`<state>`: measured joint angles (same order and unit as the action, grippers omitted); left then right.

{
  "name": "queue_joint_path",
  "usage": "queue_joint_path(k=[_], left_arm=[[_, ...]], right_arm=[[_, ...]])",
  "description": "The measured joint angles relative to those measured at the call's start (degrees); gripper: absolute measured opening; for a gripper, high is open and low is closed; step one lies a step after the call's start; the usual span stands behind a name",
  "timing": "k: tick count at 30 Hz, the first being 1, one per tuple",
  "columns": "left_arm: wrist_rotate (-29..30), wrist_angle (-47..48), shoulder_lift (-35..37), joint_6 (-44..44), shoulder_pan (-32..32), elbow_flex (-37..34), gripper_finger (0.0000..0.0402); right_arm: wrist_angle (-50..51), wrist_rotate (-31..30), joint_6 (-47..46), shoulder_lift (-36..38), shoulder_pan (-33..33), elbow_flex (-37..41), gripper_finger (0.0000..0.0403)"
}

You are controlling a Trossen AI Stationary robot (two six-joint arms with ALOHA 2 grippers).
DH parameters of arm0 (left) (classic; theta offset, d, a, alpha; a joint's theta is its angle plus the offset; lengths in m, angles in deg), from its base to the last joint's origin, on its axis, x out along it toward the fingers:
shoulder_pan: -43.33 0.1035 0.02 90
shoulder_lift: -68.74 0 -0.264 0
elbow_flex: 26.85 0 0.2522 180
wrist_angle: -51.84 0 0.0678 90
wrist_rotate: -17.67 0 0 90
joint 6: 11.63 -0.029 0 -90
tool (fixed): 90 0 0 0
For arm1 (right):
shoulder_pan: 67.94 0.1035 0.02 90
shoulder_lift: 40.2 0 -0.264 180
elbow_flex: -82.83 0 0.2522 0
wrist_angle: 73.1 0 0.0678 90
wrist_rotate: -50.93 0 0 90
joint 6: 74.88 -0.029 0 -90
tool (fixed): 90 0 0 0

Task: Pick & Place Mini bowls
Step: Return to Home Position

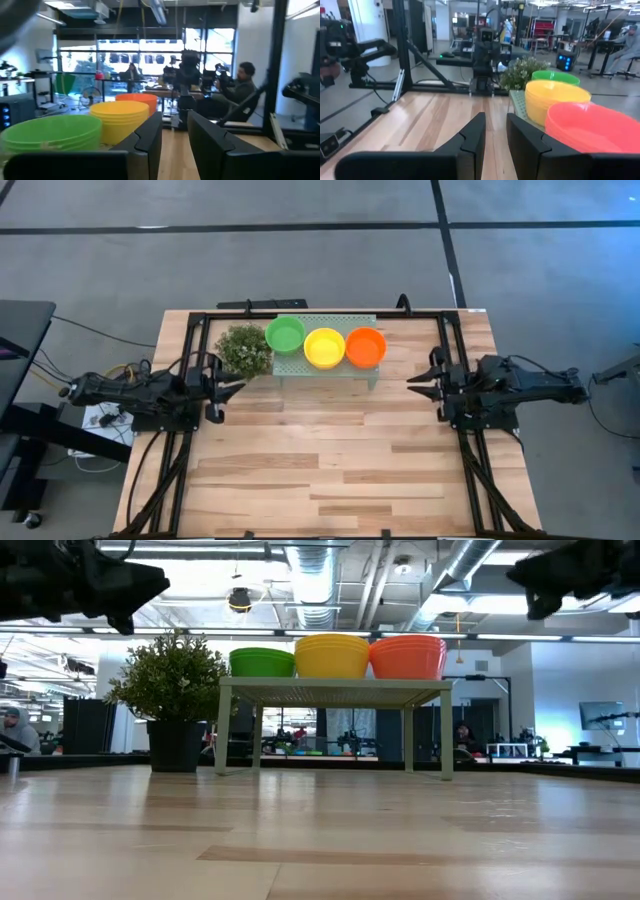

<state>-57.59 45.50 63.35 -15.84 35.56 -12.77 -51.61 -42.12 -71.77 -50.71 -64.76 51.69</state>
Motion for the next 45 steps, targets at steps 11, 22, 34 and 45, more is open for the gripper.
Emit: queue_joint_path(k=[11, 22, 34, 45], left_arm=[[0.0, 1.2, 1.2, 0.5, 3.4, 0.0, 0.0095], [1.8, 1.7, 1.3, -0.3, 3.5, 0.0, 0.0095], [1.9, 14.3, 1.3, 8.0, 3.5, 0.0, 0.0095], [1.5, 15.2, 1.3, 13.5, 3.5, 0.0, 0.0095]], right_arm=[[-13.4, 0.0, -1.1, 0.1, -0.9, 11.2, 0.0072], [-19.5, 0.0, -1.1, 0.1, -1.9, 16.9, 0.0072], [-18.4, 0.0, -1.2, 0.1, -4.3, 17.0, 0.0072], [-18.5, 0.0, -1.2, 0.1, -4.4, 17.0, 0.0072]])
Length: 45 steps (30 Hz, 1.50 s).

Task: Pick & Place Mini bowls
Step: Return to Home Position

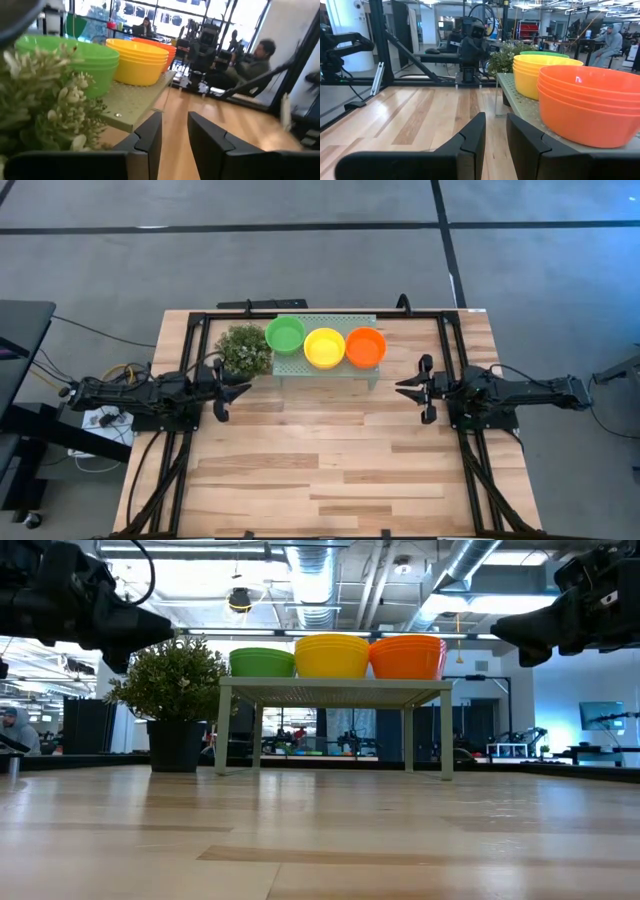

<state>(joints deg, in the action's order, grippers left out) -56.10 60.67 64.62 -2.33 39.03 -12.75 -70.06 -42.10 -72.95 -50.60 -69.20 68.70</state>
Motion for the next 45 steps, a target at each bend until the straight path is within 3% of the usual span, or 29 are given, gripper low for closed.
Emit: queue_joint_path(k=[3, 45], left_arm=[[0.0, -0.1, 0.0, 4.6, 0.0, 0.0, 0.0095], [0.0, -0.7, 0.0, 4.7, 0.0, 0.0, 0.0095]], right_arm=[[0.0, 0.0, 0.0, 0.0, 0.0, 0.0, 0.0072], [0.0, 0.0, 0.0, 0.0, 0.0, 0.1, 0.0072]])
